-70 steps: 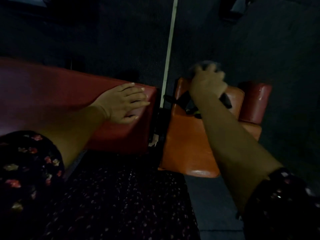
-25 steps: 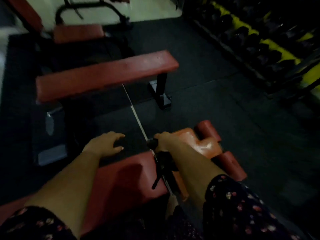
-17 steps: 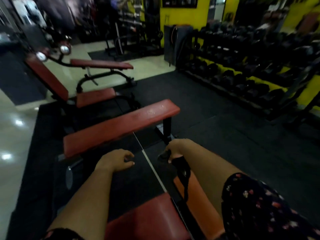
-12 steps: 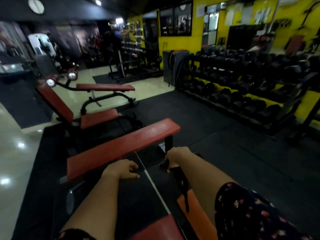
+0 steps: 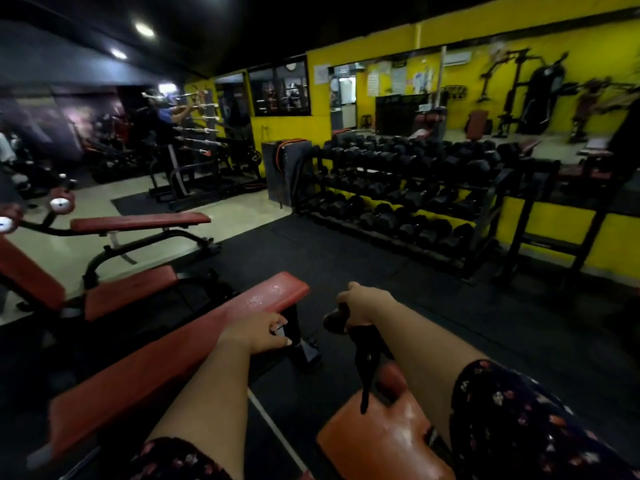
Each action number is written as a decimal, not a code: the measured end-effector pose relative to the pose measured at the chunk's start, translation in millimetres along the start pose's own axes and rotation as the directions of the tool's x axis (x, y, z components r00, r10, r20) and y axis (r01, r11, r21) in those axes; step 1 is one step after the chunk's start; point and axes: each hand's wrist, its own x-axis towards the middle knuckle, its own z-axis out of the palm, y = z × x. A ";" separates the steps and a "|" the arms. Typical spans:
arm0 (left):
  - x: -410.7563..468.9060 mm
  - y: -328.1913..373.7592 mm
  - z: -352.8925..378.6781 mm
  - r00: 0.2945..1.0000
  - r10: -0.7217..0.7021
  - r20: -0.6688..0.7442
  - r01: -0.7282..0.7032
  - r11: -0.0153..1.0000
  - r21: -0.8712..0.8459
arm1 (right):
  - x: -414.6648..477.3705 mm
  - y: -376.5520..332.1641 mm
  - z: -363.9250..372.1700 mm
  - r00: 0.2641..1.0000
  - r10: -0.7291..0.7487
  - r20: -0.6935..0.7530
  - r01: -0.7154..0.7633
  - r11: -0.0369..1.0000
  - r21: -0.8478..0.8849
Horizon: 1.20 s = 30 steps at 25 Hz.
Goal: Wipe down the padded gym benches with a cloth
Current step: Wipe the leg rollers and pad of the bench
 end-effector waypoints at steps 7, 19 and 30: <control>27.6 105.1 -1.9 0.985 0.150 0.086 -0.158 0.982 0.103 | -42.4 92.9 -6.8 0.987 0.156 -0.023 -0.155 0.987 0.040; 81.3 340.6 88.1 0.931 0.272 0.245 -0.322 0.927 0.194 | -133.7 320.8 34.1 0.945 0.314 0.095 -0.316 0.949 0.009; 107.4 573.8 169.0 0.817 0.488 0.308 -0.551 0.819 0.162 | -258.0 515.9 79.6 0.854 0.506 0.123 -0.516 0.855 0.060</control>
